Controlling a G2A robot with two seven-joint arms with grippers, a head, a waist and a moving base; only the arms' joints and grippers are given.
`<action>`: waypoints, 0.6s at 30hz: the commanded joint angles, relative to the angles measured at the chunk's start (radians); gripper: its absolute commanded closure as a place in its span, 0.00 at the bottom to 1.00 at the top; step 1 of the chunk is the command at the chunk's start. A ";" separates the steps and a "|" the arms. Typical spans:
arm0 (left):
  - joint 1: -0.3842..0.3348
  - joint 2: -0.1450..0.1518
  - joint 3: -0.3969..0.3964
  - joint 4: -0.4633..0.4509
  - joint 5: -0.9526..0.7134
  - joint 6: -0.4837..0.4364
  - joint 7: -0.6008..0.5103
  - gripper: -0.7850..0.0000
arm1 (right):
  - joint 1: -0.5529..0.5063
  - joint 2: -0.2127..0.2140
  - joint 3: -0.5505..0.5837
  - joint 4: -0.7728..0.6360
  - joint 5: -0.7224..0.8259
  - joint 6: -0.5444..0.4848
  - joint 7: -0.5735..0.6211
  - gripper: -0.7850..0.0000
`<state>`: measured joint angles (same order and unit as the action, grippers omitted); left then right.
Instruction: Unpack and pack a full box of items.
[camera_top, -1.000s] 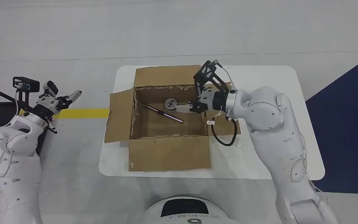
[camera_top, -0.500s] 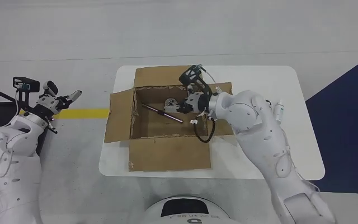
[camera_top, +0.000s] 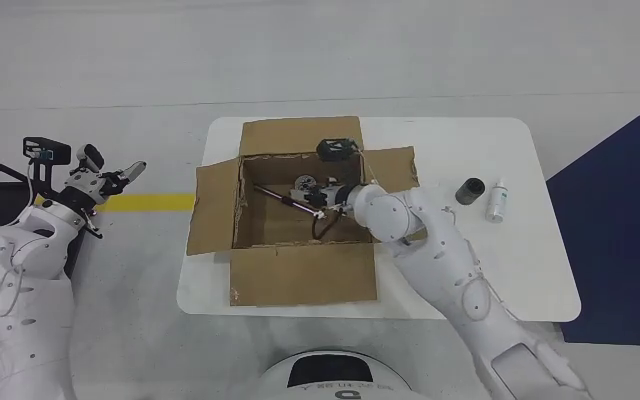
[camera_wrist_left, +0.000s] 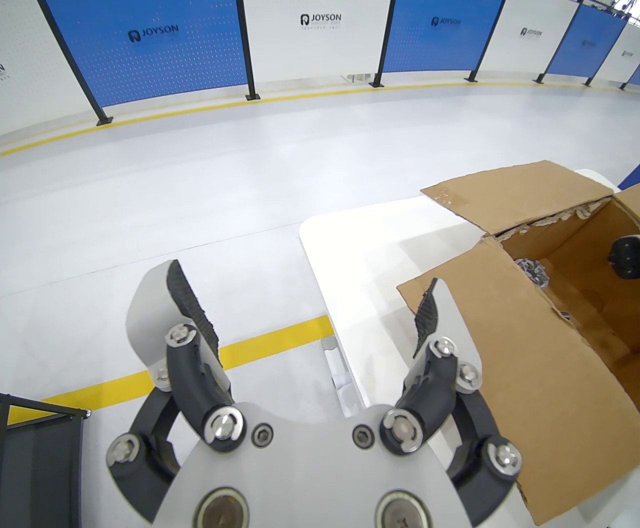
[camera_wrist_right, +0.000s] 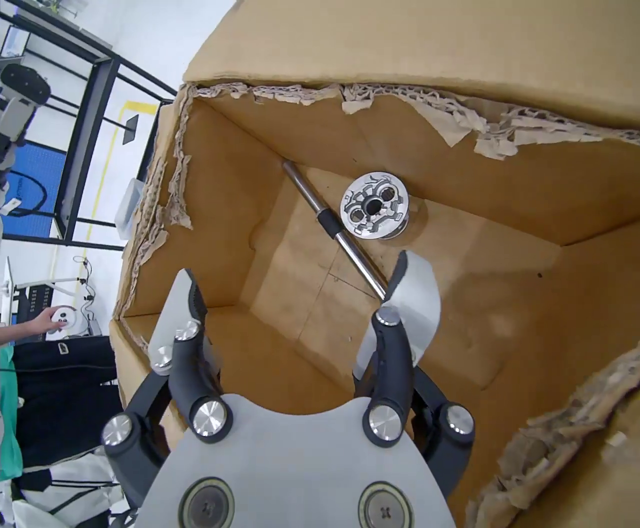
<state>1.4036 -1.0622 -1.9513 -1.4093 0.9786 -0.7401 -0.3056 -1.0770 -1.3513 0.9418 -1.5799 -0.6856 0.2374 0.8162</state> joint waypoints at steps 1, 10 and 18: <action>0.000 0.000 0.000 0.000 0.000 0.000 0.000 0.00 | 0.013 -0.009 -0.023 0.030 -0.009 0.047 -0.030 0.44; 0.000 0.000 0.000 0.000 0.000 0.000 0.000 0.00 | 0.061 -0.048 -0.089 0.168 -0.012 0.200 -0.168 0.51; 0.000 0.000 0.000 0.000 0.000 0.000 0.000 0.00 | 0.123 -0.074 -0.130 0.270 -0.038 0.238 -0.185 0.56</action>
<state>1.4036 -1.0622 -1.9513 -1.4093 0.9786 -0.7401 -0.3056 -0.9587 -1.4233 0.8137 -1.3186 -0.7221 0.4714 0.6366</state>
